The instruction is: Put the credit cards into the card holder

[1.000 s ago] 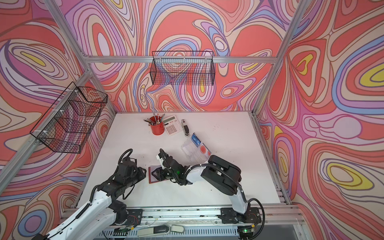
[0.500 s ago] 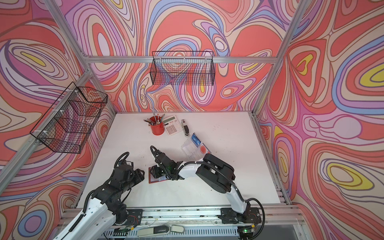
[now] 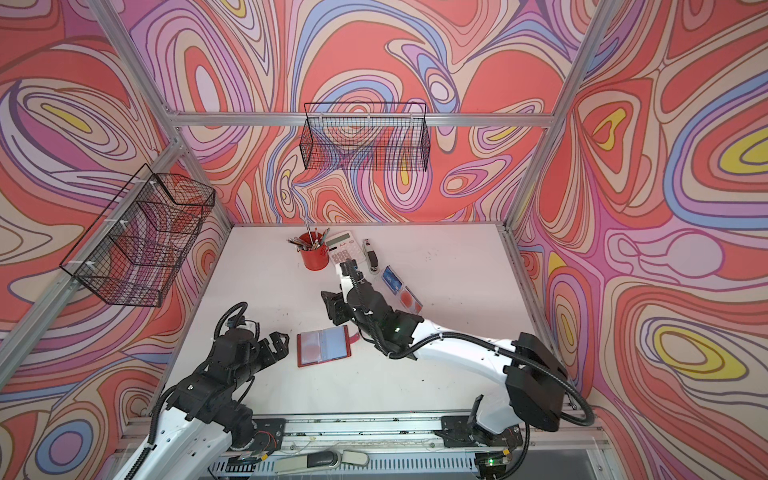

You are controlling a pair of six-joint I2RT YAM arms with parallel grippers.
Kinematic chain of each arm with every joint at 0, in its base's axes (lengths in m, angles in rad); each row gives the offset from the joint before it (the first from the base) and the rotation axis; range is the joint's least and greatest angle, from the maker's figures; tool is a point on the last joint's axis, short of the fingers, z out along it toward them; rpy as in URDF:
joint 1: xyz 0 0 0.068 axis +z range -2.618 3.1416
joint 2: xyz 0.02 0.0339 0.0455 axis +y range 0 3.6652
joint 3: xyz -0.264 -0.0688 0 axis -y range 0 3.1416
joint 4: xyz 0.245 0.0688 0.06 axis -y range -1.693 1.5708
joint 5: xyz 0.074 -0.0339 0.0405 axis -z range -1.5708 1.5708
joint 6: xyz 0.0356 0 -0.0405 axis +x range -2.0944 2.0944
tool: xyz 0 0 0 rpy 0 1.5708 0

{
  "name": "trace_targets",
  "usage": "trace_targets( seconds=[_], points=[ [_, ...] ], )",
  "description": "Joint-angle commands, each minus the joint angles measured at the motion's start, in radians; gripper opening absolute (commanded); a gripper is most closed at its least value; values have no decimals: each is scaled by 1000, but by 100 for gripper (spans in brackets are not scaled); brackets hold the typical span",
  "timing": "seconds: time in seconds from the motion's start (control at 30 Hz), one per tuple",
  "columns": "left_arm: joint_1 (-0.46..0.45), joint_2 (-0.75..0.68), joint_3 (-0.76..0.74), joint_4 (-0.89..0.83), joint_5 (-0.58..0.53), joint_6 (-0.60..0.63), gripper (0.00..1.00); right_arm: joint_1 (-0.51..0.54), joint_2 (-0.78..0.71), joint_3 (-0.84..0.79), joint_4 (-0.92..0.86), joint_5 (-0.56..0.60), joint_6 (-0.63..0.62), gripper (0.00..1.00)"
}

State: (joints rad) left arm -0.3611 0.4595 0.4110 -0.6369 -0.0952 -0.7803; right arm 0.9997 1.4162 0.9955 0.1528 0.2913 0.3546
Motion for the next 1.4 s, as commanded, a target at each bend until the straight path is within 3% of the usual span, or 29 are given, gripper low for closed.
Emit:
trace_targets(
  seconds=[0.0, 0.03, 0.07, 0.1, 0.17, 0.3, 0.37, 0.5, 0.57, 0.7, 0.97, 1.37],
  points=[
    [-1, -5, 13, -58, -74, 10, 100, 0, -83, -93, 70, 168, -131, 64],
    [-2, -6, 5, -54, -109, 8, 100, -2, -114, -109, 74, 230, -152, 74],
    [-1, -9, 2, -66, -141, -14, 100, -9, -134, -111, 47, 286, -150, 92],
    [-2, -12, 2, -74, -154, -21, 100, -31, -144, -91, -42, 350, -113, 98],
    [-2, -19, -6, -54, -123, -1, 100, -119, -147, -42, -211, 344, -40, 98],
    [-1, -19, -14, -42, -98, 6, 100, -332, -146, -53, -317, 132, 21, 96],
    [-1, -16, -11, -47, -94, 3, 100, -422, -118, -20, -366, -6, 22, 88],
    [-2, -15, -11, -44, -90, 7, 100, -484, -36, 71, -499, -67, -10, 86],
    [-2, -15, -11, -46, -90, 7, 100, -507, 15, 124, -574, -109, -30, 76],
    [-2, -18, -11, -41, -95, 9, 100, -563, 38, 122, -617, -250, -46, 68],
    [-1, -14, -13, -40, -88, 10, 100, -640, 25, 98, -644, -352, -55, 65],
    [-1, 1, -13, -36, -78, 7, 100, -642, 33, 33, -632, -413, -62, 55]
  ],
)
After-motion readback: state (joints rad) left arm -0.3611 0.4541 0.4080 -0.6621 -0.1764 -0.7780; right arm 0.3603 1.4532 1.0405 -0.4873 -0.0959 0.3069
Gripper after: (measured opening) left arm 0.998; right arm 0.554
